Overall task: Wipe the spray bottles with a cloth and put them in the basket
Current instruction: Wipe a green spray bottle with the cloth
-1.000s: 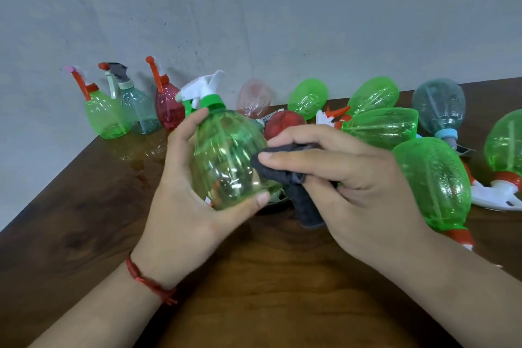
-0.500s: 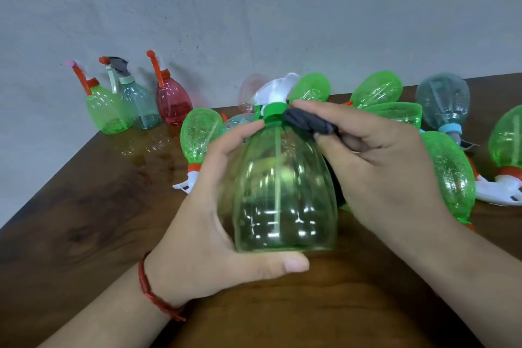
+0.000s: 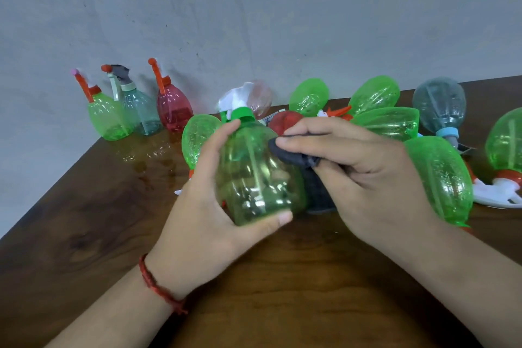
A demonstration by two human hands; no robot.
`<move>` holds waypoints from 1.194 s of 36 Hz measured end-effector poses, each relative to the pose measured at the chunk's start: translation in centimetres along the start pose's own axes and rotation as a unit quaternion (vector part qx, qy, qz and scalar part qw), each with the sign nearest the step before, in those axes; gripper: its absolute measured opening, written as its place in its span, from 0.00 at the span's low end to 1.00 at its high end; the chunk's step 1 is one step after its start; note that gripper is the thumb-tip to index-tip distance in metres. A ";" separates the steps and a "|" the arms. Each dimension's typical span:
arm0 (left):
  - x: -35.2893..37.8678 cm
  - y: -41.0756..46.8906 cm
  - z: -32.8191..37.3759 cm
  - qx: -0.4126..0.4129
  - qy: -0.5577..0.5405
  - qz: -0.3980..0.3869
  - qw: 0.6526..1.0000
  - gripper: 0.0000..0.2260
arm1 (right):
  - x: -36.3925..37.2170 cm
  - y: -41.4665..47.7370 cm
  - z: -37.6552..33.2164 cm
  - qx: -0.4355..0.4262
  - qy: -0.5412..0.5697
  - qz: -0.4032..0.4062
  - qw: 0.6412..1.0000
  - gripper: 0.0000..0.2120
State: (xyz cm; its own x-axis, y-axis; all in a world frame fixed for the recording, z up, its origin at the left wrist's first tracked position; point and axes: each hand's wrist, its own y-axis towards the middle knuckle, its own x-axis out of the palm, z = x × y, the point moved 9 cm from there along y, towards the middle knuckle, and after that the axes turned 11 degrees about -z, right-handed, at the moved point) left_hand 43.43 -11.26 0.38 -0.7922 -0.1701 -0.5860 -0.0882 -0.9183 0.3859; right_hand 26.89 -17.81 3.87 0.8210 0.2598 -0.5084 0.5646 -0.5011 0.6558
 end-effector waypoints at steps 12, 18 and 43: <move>-2.4 0.6 -2.0 -0.043 -0.036 0.097 0.994 0.49 | 0.9 -0.5 -1.2 -0.087 -0.051 -0.058 0.993 0.21; -0.7 0.0 -0.8 0.003 -0.029 0.003 1.000 0.53 | -0.6 -0.7 -1.2 -0.063 -0.056 0.029 0.996 0.18; -2.5 0.5 -1.5 -0.016 -0.090 0.090 0.992 0.50 | 0.7 -0.4 -0.9 -0.053 0.007 -0.029 0.998 0.22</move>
State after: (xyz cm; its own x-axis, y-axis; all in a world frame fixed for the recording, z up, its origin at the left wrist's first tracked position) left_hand 46.27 -11.83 0.94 -0.8883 -0.2679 -0.3731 0.0802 -0.8903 0.4483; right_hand 27.31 -16.66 3.75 0.7870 0.2979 -0.5403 0.6169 -0.3946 0.6810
